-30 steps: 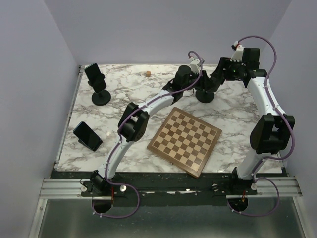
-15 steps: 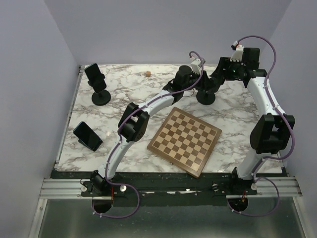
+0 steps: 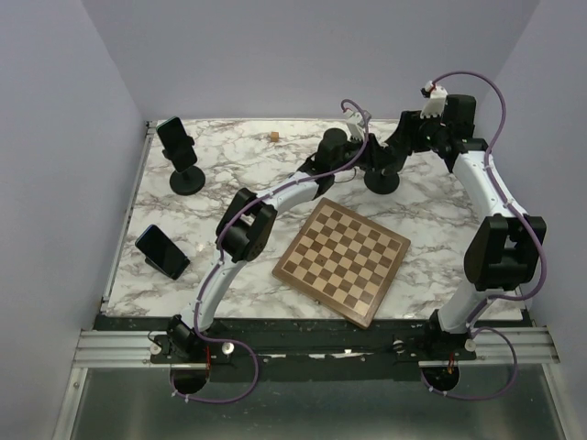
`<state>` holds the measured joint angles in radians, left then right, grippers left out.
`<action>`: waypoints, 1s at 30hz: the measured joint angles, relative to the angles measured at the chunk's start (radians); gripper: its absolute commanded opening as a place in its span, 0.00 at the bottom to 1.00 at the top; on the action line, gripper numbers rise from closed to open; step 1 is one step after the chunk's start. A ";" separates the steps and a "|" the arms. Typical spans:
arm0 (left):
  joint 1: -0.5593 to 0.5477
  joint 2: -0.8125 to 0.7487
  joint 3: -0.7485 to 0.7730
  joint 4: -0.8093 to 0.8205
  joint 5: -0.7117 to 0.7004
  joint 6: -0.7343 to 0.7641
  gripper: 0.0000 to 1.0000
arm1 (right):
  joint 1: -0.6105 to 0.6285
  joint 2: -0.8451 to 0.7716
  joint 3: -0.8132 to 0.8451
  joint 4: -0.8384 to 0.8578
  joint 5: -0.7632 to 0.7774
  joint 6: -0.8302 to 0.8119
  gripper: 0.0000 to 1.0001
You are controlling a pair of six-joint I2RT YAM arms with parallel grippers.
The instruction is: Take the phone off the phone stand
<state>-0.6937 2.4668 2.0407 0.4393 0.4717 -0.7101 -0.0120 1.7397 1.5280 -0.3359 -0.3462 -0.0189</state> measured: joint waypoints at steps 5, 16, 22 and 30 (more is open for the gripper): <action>0.009 0.003 -0.017 0.048 0.043 -0.066 0.00 | -0.023 -0.019 -0.060 0.084 -0.083 -0.021 0.01; 0.020 0.006 -0.008 0.034 0.156 -0.159 0.00 | -0.090 -0.008 -0.034 0.021 -0.291 -0.080 0.01; 0.022 0.024 0.032 0.000 0.191 -0.182 0.00 | -0.101 -0.003 -0.020 -0.016 -0.322 -0.109 0.01; 0.023 0.057 0.098 -0.042 0.217 -0.181 0.22 | -0.106 -0.011 -0.022 -0.020 -0.297 -0.085 0.01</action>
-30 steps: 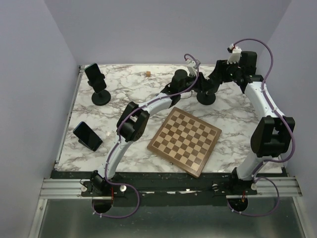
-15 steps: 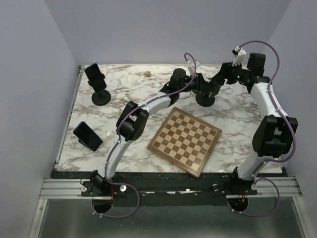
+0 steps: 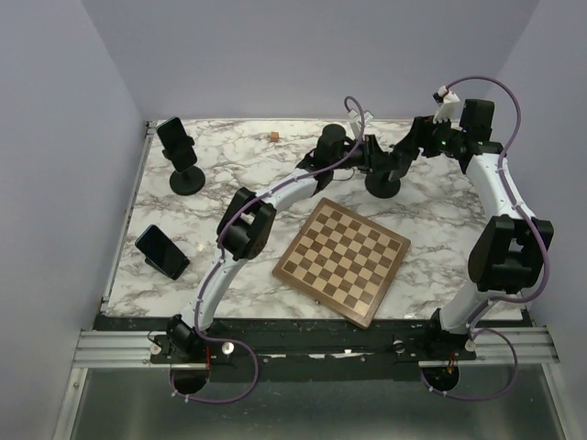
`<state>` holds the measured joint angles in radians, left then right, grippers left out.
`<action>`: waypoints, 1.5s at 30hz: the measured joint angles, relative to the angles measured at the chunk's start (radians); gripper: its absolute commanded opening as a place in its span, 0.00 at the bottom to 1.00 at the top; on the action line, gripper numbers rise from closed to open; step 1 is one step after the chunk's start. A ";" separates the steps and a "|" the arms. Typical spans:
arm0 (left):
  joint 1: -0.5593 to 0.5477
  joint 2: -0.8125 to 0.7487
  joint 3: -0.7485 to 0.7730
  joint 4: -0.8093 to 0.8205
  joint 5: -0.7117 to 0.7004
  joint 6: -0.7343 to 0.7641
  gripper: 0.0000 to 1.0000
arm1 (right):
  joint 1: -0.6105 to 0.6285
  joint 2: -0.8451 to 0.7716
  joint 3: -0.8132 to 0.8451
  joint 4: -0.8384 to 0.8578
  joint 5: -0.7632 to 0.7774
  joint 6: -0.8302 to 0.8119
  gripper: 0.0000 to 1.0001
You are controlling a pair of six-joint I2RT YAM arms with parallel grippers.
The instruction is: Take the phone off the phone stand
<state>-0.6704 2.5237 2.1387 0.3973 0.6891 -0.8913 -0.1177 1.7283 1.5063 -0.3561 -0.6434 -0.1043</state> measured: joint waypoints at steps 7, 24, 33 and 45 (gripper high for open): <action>-0.005 -0.191 -0.292 0.018 -0.106 0.130 0.75 | 0.051 -0.017 0.005 -0.031 0.155 0.086 0.01; -0.032 -0.274 -0.284 0.006 -0.248 0.341 0.63 | 0.084 -0.017 0.046 -0.110 0.288 0.183 0.01; -0.045 -0.165 -0.133 -0.039 -0.254 0.367 0.52 | 0.084 -0.017 0.055 -0.128 0.288 0.182 0.01; -0.054 -0.163 -0.143 -0.040 -0.256 0.356 0.47 | 0.085 -0.014 0.063 -0.148 0.288 0.182 0.01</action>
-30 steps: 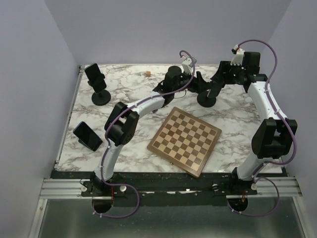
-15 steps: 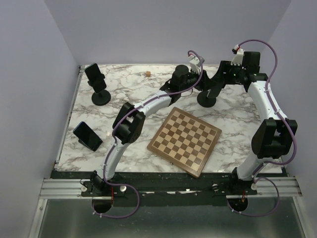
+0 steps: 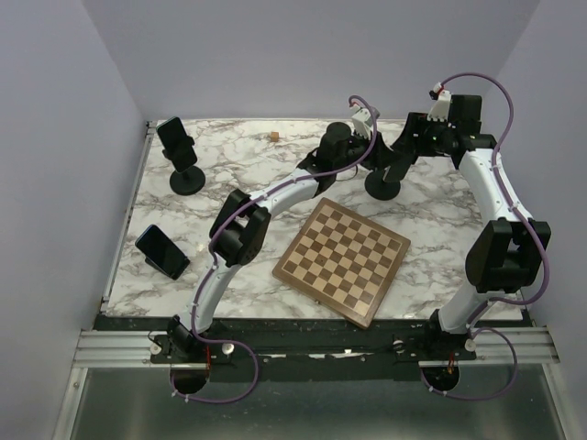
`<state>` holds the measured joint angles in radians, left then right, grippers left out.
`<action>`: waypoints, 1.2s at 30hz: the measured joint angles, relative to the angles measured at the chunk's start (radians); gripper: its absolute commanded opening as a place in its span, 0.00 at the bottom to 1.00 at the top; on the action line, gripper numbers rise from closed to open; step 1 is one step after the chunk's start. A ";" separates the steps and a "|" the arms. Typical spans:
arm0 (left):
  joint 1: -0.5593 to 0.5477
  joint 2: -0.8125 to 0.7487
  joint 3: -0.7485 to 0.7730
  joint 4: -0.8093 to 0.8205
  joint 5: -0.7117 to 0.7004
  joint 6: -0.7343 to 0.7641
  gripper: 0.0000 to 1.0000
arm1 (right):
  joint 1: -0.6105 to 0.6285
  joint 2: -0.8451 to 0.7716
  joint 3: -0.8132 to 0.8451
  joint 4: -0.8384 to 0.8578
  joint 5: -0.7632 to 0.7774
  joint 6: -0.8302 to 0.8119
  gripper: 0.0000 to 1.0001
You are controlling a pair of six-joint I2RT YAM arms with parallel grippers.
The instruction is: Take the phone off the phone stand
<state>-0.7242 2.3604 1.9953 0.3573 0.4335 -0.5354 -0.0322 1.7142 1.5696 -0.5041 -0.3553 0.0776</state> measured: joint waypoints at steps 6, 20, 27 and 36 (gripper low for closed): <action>0.000 0.015 0.021 -0.015 0.001 -0.012 0.49 | 0.000 0.008 0.012 -0.005 0.000 0.000 0.01; -0.001 0.045 0.086 -0.086 0.013 -0.009 0.14 | 0.000 0.018 0.028 -0.013 0.007 0.000 0.01; -0.003 0.062 0.124 -0.124 0.015 -0.010 0.00 | 0.000 0.019 0.029 -0.008 0.012 0.000 0.01; 0.019 0.029 0.027 -0.042 0.067 -0.034 0.00 | 0.003 0.000 -0.008 0.029 -0.025 -0.096 0.01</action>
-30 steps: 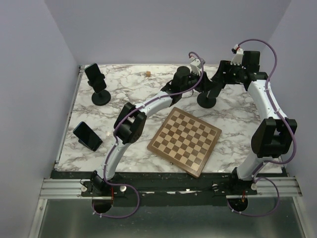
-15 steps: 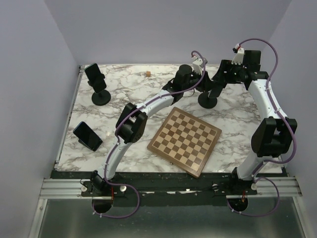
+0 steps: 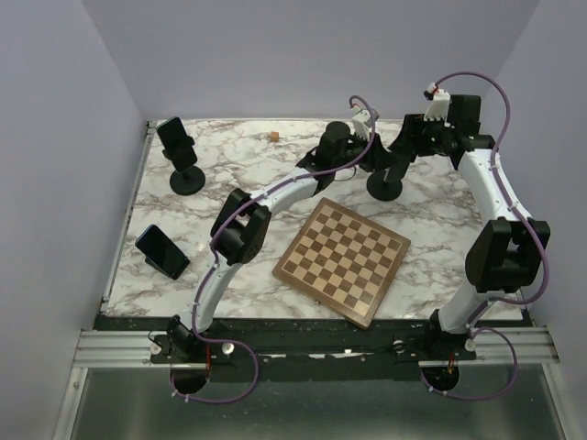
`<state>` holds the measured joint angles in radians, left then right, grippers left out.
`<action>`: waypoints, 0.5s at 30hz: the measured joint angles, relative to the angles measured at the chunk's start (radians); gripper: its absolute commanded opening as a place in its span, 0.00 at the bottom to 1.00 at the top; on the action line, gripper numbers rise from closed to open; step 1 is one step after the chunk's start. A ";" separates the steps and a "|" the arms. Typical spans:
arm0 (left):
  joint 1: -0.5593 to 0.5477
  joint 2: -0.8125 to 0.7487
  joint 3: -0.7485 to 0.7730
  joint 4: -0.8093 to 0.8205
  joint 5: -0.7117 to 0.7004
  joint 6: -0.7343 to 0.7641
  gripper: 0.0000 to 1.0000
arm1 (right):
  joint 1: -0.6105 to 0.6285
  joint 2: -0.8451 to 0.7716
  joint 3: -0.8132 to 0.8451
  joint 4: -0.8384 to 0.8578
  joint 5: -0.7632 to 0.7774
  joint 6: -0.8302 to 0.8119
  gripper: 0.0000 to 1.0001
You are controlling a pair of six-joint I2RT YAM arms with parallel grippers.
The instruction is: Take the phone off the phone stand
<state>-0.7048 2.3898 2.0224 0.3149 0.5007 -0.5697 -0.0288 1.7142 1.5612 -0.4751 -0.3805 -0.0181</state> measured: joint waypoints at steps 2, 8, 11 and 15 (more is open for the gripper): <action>0.006 0.000 0.000 -0.001 0.022 -0.008 0.00 | -0.003 0.001 0.001 -0.004 -0.024 -0.020 0.01; 0.017 0.000 -0.001 0.000 0.053 -0.053 0.00 | -0.019 0.008 0.000 0.003 -0.107 -0.054 0.00; 0.020 0.000 -0.001 0.002 0.063 -0.084 0.00 | -0.040 0.010 -0.002 0.000 -0.179 -0.076 0.01; 0.031 0.003 0.002 0.004 0.098 -0.115 0.00 | -0.060 0.029 0.025 -0.045 -0.267 -0.118 0.01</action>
<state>-0.6743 2.3924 2.0243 0.3191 0.5991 -0.6849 -0.0891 1.7428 1.5864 -0.5198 -0.6472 -0.1364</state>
